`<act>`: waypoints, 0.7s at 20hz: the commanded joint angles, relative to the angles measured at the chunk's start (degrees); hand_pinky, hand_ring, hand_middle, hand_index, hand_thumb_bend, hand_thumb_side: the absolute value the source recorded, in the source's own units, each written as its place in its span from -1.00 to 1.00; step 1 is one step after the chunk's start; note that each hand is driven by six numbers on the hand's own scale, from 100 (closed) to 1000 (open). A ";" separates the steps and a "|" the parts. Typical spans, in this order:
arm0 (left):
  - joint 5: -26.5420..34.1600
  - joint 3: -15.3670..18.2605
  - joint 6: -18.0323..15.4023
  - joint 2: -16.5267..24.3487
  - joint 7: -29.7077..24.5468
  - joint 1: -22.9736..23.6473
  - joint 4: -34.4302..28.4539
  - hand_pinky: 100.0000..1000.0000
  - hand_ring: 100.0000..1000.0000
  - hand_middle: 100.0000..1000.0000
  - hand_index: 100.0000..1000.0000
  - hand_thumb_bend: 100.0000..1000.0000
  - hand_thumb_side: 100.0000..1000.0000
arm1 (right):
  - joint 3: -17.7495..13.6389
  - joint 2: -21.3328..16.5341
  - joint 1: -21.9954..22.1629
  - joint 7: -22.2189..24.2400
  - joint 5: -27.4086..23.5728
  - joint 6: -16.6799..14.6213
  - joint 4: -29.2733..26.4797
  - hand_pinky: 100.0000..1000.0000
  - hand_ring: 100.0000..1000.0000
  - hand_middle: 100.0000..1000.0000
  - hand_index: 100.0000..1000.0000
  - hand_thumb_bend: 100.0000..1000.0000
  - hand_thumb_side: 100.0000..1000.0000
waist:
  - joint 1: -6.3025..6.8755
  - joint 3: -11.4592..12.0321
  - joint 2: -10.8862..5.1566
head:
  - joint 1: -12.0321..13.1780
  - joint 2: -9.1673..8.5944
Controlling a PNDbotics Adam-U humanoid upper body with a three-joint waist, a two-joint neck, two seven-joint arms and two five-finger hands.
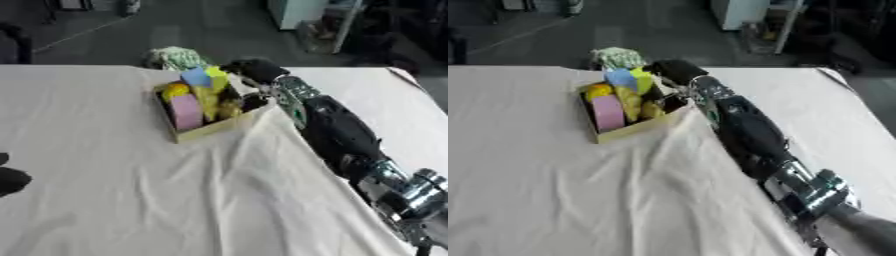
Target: Pick up objects on the table and place them in the box.
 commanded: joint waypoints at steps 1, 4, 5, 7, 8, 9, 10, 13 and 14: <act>-0.42 0.52 0.18 0.62 0.27 -0.10 -1.08 0.62 0.42 0.20 0.65 -1.00 0.43 | -1.71 -3.81 0.28 -1.32 -2.97 -2.38 -5.22 0.54 0.60 0.58 0.94 -1.00 -0.78 | 0.04 -0.41 -1.21 | 0.70 -0.49; -0.68 0.55 0.34 0.83 0.31 0.16 -1.08 0.62 0.42 0.20 0.64 -1.00 0.44 | -3.38 -5.09 3.08 -3.83 -5.67 -4.96 -9.59 0.51 0.56 0.54 0.92 -1.00 -0.77 | -0.27 -0.93 -1.38 | 1.32 -0.37; -0.76 0.58 0.37 0.88 0.33 0.23 -1.08 0.62 0.42 0.20 0.64 -1.00 0.44 | -3.98 -5.36 4.14 -4.69 -6.54 -5.71 -11.00 0.50 0.53 0.52 0.90 -1.00 -0.73 | -0.36 -1.09 -1.43 | 1.60 -0.33; -0.87 0.67 0.40 0.99 0.40 0.36 -1.08 0.62 0.42 0.21 0.64 -1.00 0.43 | -5.39 -5.45 6.54 -6.36 -8.22 -7.27 -13.74 0.46 0.49 0.49 0.87 -1.00 -0.64 | -0.48 -1.49 -1.54 | 2.12 -0.24; -0.90 0.75 0.39 1.06 0.48 0.41 -1.08 0.62 0.42 0.21 0.64 -1.00 0.43 | -6.05 -5.20 7.82 -7.19 -9.06 -8.02 -15.09 0.45 0.48 0.49 0.86 -1.00 -0.39 | -0.53 -1.68 -1.59 | 2.44 -0.20; -0.92 0.82 0.36 1.14 0.56 0.45 -1.08 0.62 0.42 0.21 0.64 -1.00 0.43 | -6.58 -4.58 9.12 -8.01 -9.88 -8.77 -16.43 0.44 0.47 0.46 0.84 -1.00 -0.49 | -0.56 -1.88 -1.63 | 2.86 -0.16; -0.98 0.92 0.32 1.27 0.66 0.49 -1.08 0.62 0.43 0.21 0.64 -1.00 0.43 | -7.00 -3.66 10.44 -8.83 -10.69 -9.53 -17.76 0.43 0.45 0.45 0.83 -1.00 -0.42 | -0.59 -2.22 -1.66 | 3.29 -0.15; -0.89 1.05 0.08 1.56 0.80 0.37 -1.08 0.62 0.43 0.22 0.64 -1.00 0.42 | -7.71 -0.48 14.43 -11.30 -13.16 -10.36 -21.77 0.38 0.41 0.40 0.79 -1.00 -0.26 | -0.66 -3.27 -1.56 | 4.36 0.00; -0.87 1.09 0.01 1.58 0.81 0.34 -1.08 0.62 0.43 0.22 0.64 -1.00 0.42 | -7.62 0.86 15.82 -12.15 -14.02 -10.28 -23.16 0.37 0.40 0.40 0.78 -1.00 -0.24 | -0.63 -3.52 -1.49 | 4.71 0.09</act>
